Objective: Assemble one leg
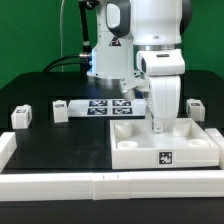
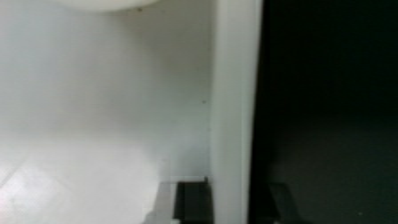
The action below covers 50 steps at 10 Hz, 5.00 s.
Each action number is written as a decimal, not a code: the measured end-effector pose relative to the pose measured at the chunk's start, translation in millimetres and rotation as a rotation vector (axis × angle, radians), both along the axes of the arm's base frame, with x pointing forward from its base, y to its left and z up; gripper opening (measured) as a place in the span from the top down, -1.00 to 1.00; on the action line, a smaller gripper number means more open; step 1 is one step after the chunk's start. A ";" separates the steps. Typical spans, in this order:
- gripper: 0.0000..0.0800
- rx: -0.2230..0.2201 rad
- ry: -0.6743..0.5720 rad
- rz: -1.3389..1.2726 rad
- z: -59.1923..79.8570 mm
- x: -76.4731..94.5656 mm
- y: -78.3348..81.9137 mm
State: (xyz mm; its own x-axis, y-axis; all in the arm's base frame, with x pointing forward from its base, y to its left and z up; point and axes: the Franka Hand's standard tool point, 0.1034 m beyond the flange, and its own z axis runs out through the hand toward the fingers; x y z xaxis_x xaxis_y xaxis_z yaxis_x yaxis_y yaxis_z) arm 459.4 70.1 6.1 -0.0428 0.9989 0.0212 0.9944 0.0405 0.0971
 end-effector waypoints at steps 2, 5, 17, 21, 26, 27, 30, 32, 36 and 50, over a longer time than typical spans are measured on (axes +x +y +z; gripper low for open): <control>0.85 0.002 -0.022 0.007 0.3 19.5 6.2; 0.85 -0.001 -0.029 0.009 0.4 31.8 5.4; -0.62 -0.001 -0.028 0.008 0.0 31.2 5.3; -0.62 0.006 -0.060 -0.063 36.6 14.7 16.0; -0.62 0.014 -0.082 -0.105 57.4 6.2 24.9; -0.62 0.027 -0.079 -0.186 57.2 6.4 24.9; -0.62 0.096 -0.066 -0.569 56.1 4.0 21.3; -0.62 0.201 -0.073 -0.979 56.8 -16.5 22.3; -0.62 0.285 -0.017 -1.503 49.7 -51.1 57.4; -0.62 -0.287 0.515 -1.547 39.4 -80.9 90.2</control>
Offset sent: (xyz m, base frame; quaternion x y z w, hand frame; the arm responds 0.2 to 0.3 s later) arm 0.0236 0.0015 -0.0060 0.0015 -0.0051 -0.0188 0.9998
